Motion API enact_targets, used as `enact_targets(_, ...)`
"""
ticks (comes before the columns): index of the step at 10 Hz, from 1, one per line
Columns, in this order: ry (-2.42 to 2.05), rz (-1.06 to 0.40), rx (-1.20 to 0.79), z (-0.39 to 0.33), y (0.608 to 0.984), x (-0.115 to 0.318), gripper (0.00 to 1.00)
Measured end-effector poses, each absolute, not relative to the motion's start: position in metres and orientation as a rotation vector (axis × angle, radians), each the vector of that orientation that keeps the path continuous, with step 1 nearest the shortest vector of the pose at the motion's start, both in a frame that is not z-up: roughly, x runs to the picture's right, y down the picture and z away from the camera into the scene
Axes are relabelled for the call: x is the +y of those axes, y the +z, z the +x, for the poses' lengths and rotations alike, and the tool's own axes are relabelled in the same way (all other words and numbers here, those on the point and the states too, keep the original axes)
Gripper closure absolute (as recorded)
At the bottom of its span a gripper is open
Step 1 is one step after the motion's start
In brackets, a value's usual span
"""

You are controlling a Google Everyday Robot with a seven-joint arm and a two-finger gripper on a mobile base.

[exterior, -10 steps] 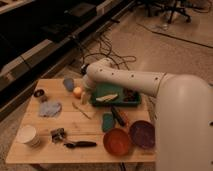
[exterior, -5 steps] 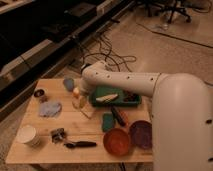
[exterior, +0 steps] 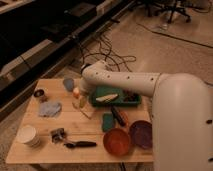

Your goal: Place fork in paper cup

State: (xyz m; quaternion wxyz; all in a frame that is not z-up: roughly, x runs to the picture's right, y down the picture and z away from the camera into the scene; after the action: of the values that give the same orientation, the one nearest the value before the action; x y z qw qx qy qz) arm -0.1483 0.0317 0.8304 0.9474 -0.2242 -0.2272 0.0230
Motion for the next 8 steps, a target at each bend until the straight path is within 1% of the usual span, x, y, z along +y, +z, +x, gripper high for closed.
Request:
enact_targets(2,0.044,-0.478,-0.463,-0.15,0.831,0.038,0.2)
enact_targets(6,0.042,-0.567,-0.459,-0.171,0.834,0.092,0.2)
enact_targets(8,0.054,-0.573,-0.44,-0.172,0.834,0.099,0.2)
